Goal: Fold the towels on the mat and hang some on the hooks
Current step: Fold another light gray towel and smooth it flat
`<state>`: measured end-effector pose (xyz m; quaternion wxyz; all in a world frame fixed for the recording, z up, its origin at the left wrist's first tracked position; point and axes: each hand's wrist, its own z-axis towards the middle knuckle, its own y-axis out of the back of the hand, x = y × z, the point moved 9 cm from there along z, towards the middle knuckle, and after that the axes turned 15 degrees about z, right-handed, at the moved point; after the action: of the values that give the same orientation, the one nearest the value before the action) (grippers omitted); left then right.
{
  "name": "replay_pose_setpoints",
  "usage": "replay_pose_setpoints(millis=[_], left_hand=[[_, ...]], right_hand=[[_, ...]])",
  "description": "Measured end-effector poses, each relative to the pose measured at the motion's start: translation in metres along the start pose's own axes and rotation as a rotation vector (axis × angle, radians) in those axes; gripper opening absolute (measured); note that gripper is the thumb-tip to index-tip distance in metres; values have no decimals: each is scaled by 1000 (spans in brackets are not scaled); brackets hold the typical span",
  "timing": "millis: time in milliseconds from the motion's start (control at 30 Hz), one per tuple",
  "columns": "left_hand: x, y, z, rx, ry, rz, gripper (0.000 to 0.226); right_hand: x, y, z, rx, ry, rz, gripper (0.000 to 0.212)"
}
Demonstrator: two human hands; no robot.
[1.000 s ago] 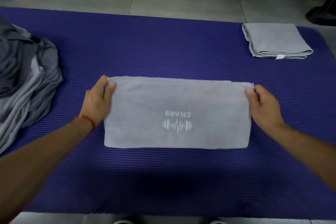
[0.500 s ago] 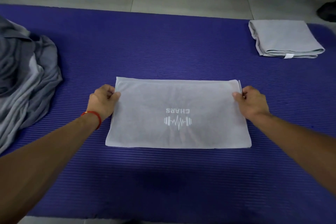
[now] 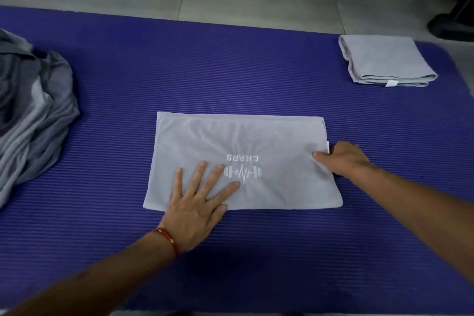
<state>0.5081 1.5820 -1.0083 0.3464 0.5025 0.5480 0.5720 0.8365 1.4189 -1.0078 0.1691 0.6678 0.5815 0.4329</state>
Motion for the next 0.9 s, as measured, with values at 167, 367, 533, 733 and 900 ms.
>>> replay_pose_setpoints(millis=[167,367,533,733,900], left_hand=[[2,-5,1,26,1,35,57],[3,-5,2,27,6,55,58],[3,-10,1,103,-23,19,59],[7,-3,4,275,-58,-226,65],[28,70,34,68,185,-887,51]], right_hand=[[13,-1,-11,17,-15,70,40],[23,5,-15,-27,91,115,32],[8,0,-26,275,-9,655,28],[34,18,-47,293,212,464,14],[123,14,-99,261,491,290,7]])
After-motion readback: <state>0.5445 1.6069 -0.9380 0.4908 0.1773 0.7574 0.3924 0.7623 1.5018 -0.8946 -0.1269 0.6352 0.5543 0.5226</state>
